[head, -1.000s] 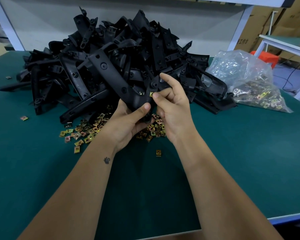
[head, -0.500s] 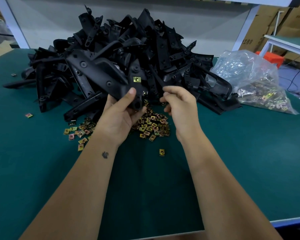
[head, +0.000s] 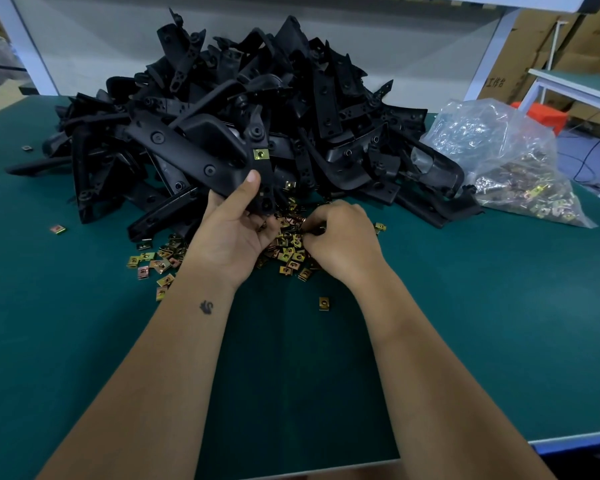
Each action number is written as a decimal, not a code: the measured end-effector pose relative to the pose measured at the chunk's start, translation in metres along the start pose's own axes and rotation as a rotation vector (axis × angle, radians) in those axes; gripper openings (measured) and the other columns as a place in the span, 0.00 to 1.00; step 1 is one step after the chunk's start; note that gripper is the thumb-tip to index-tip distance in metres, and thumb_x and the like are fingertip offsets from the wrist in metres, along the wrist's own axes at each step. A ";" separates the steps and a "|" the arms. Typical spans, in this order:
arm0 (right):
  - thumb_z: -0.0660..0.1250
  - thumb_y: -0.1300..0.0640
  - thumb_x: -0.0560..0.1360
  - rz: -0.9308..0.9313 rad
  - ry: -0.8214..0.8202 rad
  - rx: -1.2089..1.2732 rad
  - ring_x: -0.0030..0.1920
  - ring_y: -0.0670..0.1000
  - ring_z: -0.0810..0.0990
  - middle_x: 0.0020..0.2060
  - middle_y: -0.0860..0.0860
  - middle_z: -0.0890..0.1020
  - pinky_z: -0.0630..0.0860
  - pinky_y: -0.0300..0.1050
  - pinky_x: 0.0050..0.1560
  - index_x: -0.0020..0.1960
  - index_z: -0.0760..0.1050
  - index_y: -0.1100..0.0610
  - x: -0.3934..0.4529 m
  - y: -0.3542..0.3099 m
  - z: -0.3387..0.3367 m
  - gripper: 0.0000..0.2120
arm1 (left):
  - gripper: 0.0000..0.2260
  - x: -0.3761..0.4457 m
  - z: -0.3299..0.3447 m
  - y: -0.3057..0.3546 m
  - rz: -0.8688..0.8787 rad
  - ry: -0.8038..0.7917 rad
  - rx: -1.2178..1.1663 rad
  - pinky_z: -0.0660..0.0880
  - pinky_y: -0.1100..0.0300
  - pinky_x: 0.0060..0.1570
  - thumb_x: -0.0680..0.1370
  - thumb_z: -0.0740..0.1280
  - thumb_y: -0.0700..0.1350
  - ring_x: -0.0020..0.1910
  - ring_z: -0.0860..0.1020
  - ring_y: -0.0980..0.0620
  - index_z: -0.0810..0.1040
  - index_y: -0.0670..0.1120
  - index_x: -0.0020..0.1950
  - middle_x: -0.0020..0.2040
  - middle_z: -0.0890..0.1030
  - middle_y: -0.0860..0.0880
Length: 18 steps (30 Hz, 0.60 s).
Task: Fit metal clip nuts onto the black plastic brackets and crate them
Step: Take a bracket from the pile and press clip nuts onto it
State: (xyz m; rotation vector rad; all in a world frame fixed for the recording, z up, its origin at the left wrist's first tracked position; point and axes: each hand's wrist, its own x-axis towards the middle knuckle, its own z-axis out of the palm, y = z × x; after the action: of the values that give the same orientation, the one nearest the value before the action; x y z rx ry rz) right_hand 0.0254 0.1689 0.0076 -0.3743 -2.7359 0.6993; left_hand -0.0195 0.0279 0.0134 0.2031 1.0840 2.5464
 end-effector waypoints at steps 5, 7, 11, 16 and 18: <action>0.68 0.54 0.74 0.002 0.009 -0.050 0.60 0.56 0.70 0.56 0.53 0.78 0.67 0.47 0.58 0.56 0.81 0.52 -0.001 -0.001 0.000 0.12 | 0.09 0.000 0.001 0.000 -0.018 0.014 0.003 0.74 0.64 0.32 0.73 0.72 0.45 0.38 0.70 0.55 0.74 0.51 0.48 0.45 0.80 0.53; 0.68 0.53 0.74 -0.004 0.011 -0.070 0.60 0.57 0.70 0.56 0.53 0.77 0.66 0.47 0.57 0.56 0.82 0.51 -0.001 0.000 0.000 0.12 | 0.11 -0.001 0.001 0.001 -0.022 0.014 0.001 0.74 0.64 0.32 0.70 0.73 0.46 0.38 0.70 0.55 0.74 0.52 0.48 0.45 0.80 0.53; 0.69 0.54 0.74 -0.012 0.004 -0.050 0.59 0.56 0.70 0.53 0.53 0.77 0.68 0.48 0.57 0.53 0.81 0.53 0.000 0.001 0.000 0.10 | 0.10 -0.001 0.000 0.000 -0.042 0.012 0.005 0.74 0.64 0.31 0.72 0.73 0.45 0.39 0.71 0.55 0.74 0.51 0.48 0.46 0.79 0.52; 0.70 0.59 0.73 0.010 0.077 0.179 0.48 0.48 0.77 0.40 0.44 0.76 0.69 0.40 0.42 0.46 0.79 0.53 0.001 0.000 0.000 0.04 | 0.07 -0.001 0.001 -0.001 -0.052 0.025 -0.014 0.74 0.63 0.32 0.75 0.71 0.43 0.41 0.72 0.54 0.73 0.51 0.47 0.47 0.80 0.52; 0.70 0.59 0.73 0.043 0.110 0.308 0.39 0.41 0.77 0.35 0.41 0.77 0.69 0.34 0.36 0.44 0.78 0.50 0.002 -0.001 -0.002 0.05 | 0.07 0.000 0.000 -0.001 -0.046 0.025 -0.020 0.74 0.63 0.33 0.75 0.71 0.43 0.41 0.72 0.54 0.73 0.51 0.47 0.48 0.80 0.51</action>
State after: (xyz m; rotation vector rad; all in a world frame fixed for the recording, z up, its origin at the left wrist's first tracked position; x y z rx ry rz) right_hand 0.0247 0.1695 0.0106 -0.3880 -2.4712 1.0599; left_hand -0.0189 0.0287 0.0123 0.1392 1.0591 2.5240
